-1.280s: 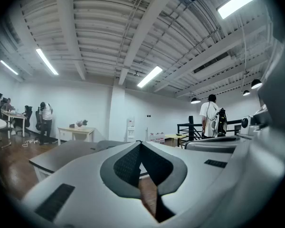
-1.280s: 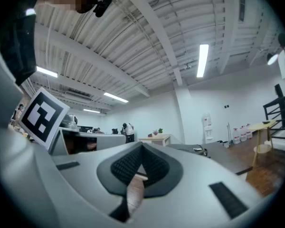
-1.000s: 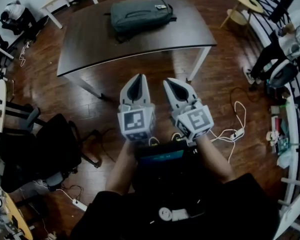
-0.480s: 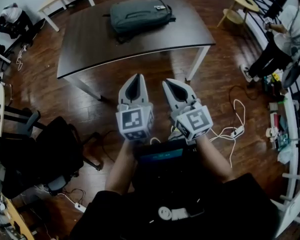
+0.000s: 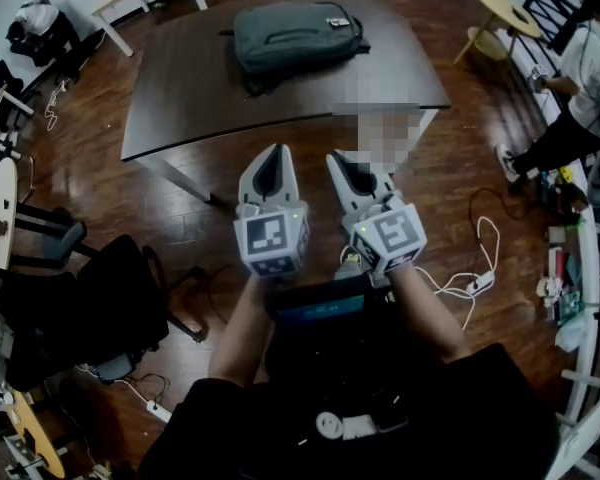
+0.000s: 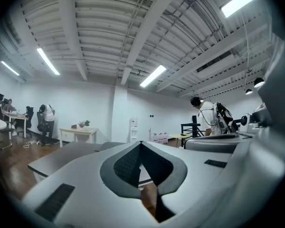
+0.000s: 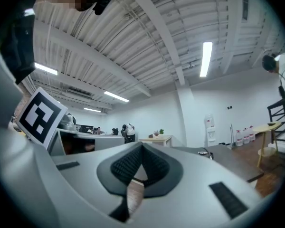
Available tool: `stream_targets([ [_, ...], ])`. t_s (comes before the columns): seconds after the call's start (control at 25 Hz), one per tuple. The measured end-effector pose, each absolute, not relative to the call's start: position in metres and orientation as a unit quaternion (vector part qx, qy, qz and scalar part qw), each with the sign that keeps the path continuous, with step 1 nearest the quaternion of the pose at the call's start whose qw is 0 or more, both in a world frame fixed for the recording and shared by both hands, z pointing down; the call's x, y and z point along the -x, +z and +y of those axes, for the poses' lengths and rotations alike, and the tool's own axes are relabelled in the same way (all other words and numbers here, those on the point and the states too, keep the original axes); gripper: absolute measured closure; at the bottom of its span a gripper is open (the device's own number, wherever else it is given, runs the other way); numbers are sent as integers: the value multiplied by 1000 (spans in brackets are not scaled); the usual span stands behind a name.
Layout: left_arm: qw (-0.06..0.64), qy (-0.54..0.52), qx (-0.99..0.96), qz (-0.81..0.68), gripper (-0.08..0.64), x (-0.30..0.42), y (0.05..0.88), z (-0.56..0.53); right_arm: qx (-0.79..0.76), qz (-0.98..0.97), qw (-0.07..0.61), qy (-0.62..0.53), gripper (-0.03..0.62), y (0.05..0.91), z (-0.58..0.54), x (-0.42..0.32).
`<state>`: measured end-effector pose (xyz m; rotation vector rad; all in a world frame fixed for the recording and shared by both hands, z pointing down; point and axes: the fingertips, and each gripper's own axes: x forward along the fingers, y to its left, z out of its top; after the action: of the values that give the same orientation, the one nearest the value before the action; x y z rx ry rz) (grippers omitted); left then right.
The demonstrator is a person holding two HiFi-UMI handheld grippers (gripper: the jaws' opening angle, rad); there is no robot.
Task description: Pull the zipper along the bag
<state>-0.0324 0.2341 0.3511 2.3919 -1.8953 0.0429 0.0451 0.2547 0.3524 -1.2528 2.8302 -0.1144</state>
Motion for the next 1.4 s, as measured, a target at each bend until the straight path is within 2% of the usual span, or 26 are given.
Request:
stream_targets([
  [0.32, -3, 29, -766, -642, 558, 11, 355, 140, 399, 916, 18, -35, 583, 354, 161, -63],
  [0.6, -16, 38, -774, -632, 558, -24, 352, 90, 415, 909, 30, -30, 583, 349, 104, -89],
  [1.4, -8, 55, -748, -662, 558, -55, 357, 63, 376, 926, 32, -27, 583, 353, 80, -114],
])
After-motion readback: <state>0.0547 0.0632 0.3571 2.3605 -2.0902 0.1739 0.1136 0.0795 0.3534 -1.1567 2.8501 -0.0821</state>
